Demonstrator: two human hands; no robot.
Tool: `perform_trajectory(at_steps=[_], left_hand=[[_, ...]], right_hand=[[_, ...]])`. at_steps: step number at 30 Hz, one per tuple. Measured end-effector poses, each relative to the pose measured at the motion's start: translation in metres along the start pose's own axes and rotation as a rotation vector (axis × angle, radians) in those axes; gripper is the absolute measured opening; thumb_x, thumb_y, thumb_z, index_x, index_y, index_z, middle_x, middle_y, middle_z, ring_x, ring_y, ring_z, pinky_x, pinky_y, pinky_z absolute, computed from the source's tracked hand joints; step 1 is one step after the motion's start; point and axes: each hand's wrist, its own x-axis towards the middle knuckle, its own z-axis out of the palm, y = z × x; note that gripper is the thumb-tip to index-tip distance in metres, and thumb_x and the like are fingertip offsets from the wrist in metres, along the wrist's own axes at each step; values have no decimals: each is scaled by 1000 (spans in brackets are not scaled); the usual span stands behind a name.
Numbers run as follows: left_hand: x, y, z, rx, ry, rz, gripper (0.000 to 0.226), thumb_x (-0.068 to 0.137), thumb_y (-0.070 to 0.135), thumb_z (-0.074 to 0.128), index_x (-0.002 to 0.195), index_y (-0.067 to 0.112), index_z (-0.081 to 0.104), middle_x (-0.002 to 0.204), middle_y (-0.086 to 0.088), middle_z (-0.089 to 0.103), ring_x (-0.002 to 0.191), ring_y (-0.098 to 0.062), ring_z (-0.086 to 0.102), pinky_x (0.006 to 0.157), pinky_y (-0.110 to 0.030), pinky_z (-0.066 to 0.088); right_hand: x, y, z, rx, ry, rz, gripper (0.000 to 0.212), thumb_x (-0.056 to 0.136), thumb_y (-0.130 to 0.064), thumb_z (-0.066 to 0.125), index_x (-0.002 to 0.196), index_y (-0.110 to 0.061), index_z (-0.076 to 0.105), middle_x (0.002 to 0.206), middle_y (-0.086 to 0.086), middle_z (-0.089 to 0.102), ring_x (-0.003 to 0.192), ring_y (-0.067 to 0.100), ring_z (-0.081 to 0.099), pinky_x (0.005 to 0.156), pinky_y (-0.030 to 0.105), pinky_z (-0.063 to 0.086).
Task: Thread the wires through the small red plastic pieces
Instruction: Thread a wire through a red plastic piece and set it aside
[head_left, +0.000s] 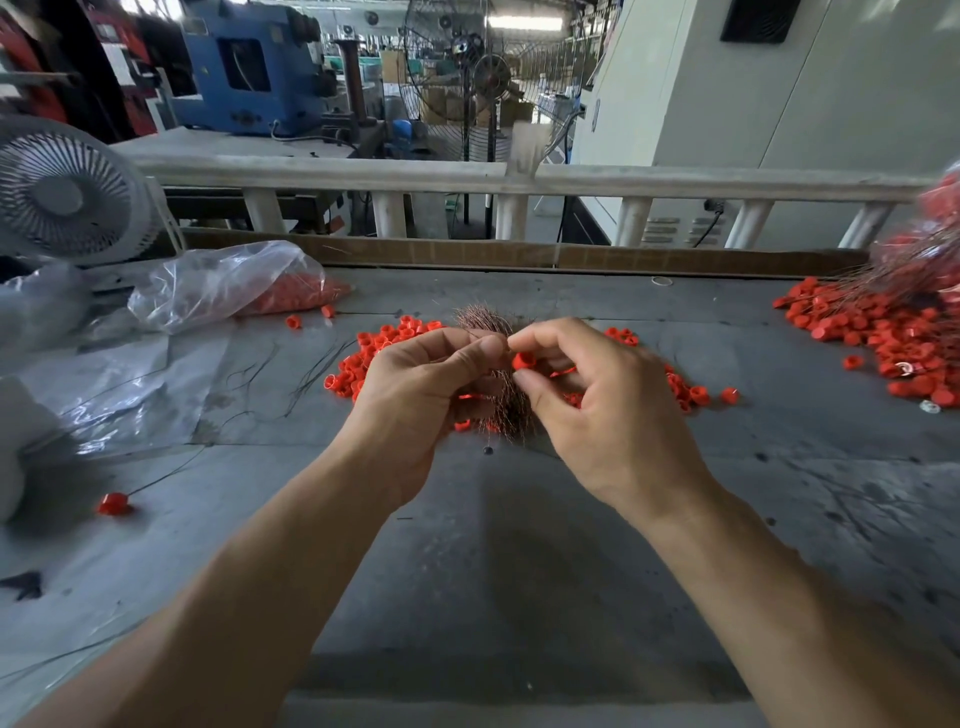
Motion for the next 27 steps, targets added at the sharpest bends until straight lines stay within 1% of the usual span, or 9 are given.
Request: perform_trajectory(at_steps=[3, 6, 9, 16, 20, 22, 23, 25, 27], left_hand=[[1, -1, -2, -5, 9, 3, 23, 73, 24, 76, 90, 8, 73, 86, -8, 70, 72, -17, 62, 67, -29, 54], [2, -1, -4, -12, 14, 11, 26, 77, 23, 74, 94, 4, 72, 85, -9, 70, 73, -19, 63, 69, -32, 54], [2, 0, -4, -16, 27, 6, 28, 76, 23, 74, 96, 4, 72, 85, -10, 71, 72, -18, 65, 66, -30, 56], [0, 0, -2, -7, 46, 0, 27, 81, 20, 73, 101, 2, 72, 84, -10, 72, 69, -17, 62, 63, -27, 55], [1, 2, -4, 52, 93, 21, 30, 95, 19, 68, 113, -4, 69, 89, -10, 71, 71, -19, 62, 63, -28, 54], [2, 4, -5, 99, 115, 40, 28, 96, 19, 67, 112, -4, 70, 87, -10, 72, 69, -18, 63, 63, -28, 54], [2, 4, -6, 126, 125, 48, 26, 97, 18, 66, 110, -3, 71, 86, -9, 73, 68, -17, 63, 62, -27, 54], [2, 4, -6, 164, 138, 59, 21, 98, 16, 65, 108, -2, 72, 84, -8, 73, 66, -16, 63, 63, -28, 54], [2, 4, -6, 197, 144, 67, 18, 99, 14, 64, 106, 0, 73, 83, -8, 74, 65, -16, 64, 63, -29, 54]], right_hand=[[0, 2, 1, 41, -9, 33, 19, 90, -13, 76, 108, -19, 73, 96, -13, 72, 89, 1, 69, 76, 12, 52], [1, 4, 0, -3, -42, 23, 16, 89, -17, 77, 103, -22, 72, 94, -16, 65, 90, 4, 65, 77, 12, 48], [1, 5, 1, -12, -63, 26, 15, 88, -19, 78, 100, -25, 71, 92, -17, 61, 89, 3, 62, 75, 10, 44], [1, 5, -3, 30, -84, 54, 15, 87, -18, 79, 100, -24, 73, 91, -16, 64, 89, 2, 63, 75, 8, 43], [8, 22, -14, -52, 38, 167, 14, 86, -17, 80, 96, -23, 74, 86, -14, 67, 78, 1, 62, 71, 8, 44], [14, 39, -28, -151, 118, 282, 12, 87, -19, 79, 95, -26, 74, 84, -15, 69, 77, -1, 64, 75, 15, 51], [16, 50, -37, -206, 155, 357, 11, 87, -20, 78, 93, -27, 73, 83, -14, 70, 79, 4, 67, 78, 24, 55], [17, 73, -57, -332, 197, 506, 11, 86, -21, 77, 88, -28, 70, 82, -11, 71, 86, 17, 70, 83, 36, 57], [14, 91, -74, -418, 196, 637, 12, 84, -22, 77, 85, -29, 68, 87, -5, 73, 93, 25, 70, 86, 38, 56]])
